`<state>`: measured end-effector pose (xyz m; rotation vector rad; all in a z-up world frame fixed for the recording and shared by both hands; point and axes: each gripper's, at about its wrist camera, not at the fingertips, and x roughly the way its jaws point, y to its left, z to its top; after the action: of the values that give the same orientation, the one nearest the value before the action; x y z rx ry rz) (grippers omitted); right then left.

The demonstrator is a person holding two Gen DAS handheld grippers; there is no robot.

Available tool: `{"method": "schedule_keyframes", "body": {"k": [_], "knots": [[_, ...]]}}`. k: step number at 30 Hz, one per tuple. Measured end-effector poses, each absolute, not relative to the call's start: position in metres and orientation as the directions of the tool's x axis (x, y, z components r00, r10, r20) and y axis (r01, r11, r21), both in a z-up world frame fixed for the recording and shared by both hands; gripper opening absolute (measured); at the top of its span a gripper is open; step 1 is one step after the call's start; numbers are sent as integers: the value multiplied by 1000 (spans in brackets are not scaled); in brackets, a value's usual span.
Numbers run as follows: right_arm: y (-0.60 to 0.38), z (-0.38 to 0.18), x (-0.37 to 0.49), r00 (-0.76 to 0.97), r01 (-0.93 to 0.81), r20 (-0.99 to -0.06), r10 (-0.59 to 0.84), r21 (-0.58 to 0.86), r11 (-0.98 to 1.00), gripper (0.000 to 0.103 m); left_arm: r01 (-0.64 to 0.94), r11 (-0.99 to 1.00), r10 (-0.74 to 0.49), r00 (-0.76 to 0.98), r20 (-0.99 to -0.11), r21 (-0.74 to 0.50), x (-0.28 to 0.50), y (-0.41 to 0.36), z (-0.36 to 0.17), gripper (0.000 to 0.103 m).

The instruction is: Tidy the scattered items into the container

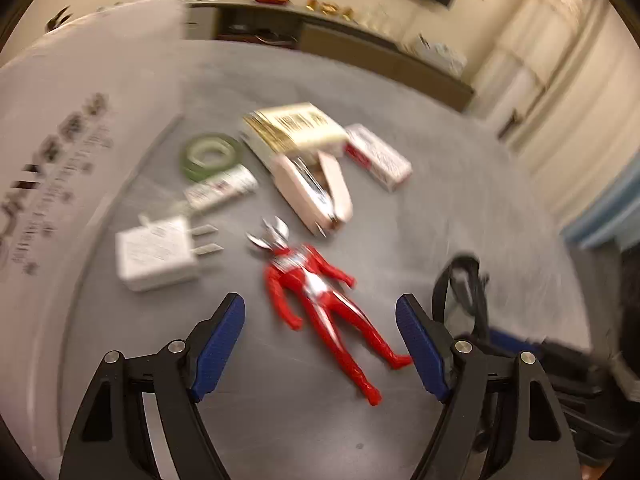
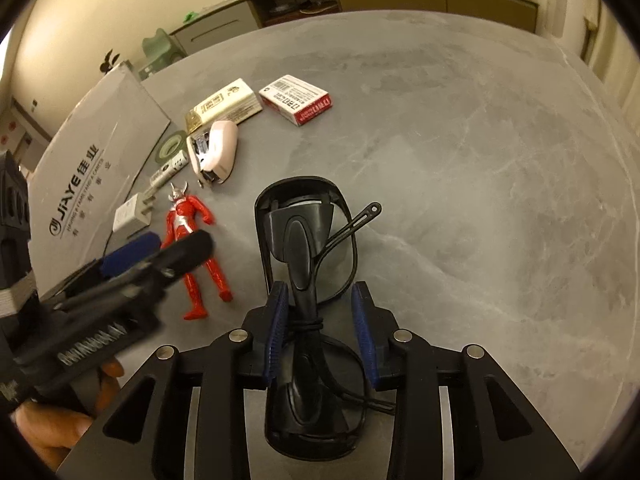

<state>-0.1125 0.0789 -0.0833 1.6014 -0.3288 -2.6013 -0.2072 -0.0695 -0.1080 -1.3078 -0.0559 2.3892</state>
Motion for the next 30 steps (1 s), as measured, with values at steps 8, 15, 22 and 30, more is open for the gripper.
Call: {"method": "schedule_keyframes", "body": {"k": [8,15,22,30], "knots": [[69,-78,-108,-459,3,-862,-217,243,-970,20,-386,-874,456,-442,-772,-295,-216,-80,-104,25],[65,-66,-106,-483,10,-846,-228,255,-967,19,-375,-886,435,-475,-765,-271,-200,-107,-91,10],[73,-73,-107,-465,-18,-859,-215,252,-968,20,-447,-858,470,-481,-740,-255,-186,-88,-87,76],[73,-74,-106,-468,-10,-854,-226,260,-965,20,-487,-859,399,-448,-800,-156,-196,-65,-109,46]]}}
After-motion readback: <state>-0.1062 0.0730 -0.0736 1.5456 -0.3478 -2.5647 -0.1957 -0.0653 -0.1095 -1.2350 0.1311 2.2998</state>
